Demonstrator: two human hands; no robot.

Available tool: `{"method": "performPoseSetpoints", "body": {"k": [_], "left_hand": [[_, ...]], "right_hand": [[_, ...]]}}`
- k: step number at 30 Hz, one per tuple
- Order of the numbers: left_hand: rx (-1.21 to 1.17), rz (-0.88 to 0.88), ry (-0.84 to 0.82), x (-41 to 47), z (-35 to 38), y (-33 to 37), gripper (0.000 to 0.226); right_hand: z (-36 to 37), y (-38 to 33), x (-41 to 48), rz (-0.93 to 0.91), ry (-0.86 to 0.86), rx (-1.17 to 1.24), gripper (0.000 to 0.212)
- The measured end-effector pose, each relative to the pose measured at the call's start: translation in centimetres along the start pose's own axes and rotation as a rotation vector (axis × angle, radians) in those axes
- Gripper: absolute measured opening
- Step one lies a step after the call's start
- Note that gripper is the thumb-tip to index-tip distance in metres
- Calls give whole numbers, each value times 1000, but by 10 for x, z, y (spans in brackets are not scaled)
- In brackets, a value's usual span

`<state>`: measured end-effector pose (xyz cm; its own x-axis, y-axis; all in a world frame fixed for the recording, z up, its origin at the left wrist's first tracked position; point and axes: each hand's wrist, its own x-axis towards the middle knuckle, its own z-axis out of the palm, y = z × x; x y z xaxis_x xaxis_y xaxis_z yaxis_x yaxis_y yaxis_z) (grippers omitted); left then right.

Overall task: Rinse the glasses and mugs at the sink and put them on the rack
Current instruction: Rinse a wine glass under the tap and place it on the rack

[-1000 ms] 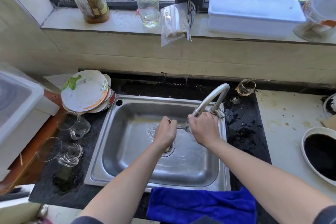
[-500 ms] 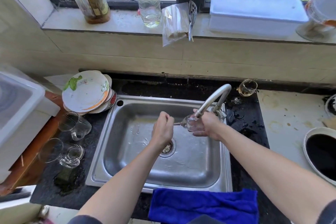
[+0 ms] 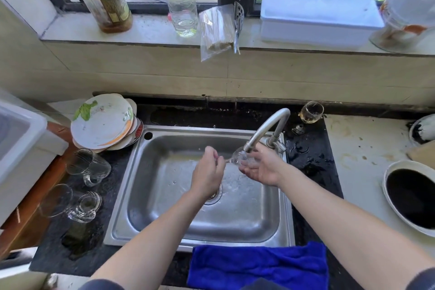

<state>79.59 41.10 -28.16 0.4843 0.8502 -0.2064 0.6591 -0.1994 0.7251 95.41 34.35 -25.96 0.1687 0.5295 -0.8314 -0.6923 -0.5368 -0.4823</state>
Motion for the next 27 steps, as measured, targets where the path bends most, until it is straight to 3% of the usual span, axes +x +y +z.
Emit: {"method": "performPoseSetpoints", "body": {"k": [5, 8, 11, 14, 16, 18, 20, 21, 23, 25, 27], "left_hand": [[236, 278, -4, -3, 7, 0, 18], [126, 211, -14, -8, 13, 0, 16], [-187, -44, -117, -4, 13, 8, 16], [-560, -404, -292, 6, 2, 13, 13], [-734, -610, -440, 8, -3, 13, 15], [-834, -738, -524, 8, 0, 11, 17], [-862, -811, -530, 5, 4, 10, 17], [-859, -811, -509, 3, 5, 10, 16], [-755, -698, -430, -1, 7, 11, 13], [-548, -473, -304, -2, 7, 11, 11], [-367, -251, -176, -1, 3, 8, 12]], "right_hand": [[15, 13, 16, -84, 125, 247, 14], [8, 14, 23, -222, 176, 146, 56], [-1, 18, 18, -484, 229, -192, 65], [-8, 13, 6, -701, 163, -641, 40], [-13, 10, 4, -866, 272, -992, 22], [-17, 13, 8, -1086, 458, -1362, 29], [-18, 16, 12, -1361, 481, -1629, 38], [-17, 16, 10, -1407, 461, -1684, 39], [-12, 9, 5, -1115, 432, -1562, 36], [-2, -5, 3, -610, 381, -1112, 33], [-1, -11, 4, -216, 253, -681, 25]]}}
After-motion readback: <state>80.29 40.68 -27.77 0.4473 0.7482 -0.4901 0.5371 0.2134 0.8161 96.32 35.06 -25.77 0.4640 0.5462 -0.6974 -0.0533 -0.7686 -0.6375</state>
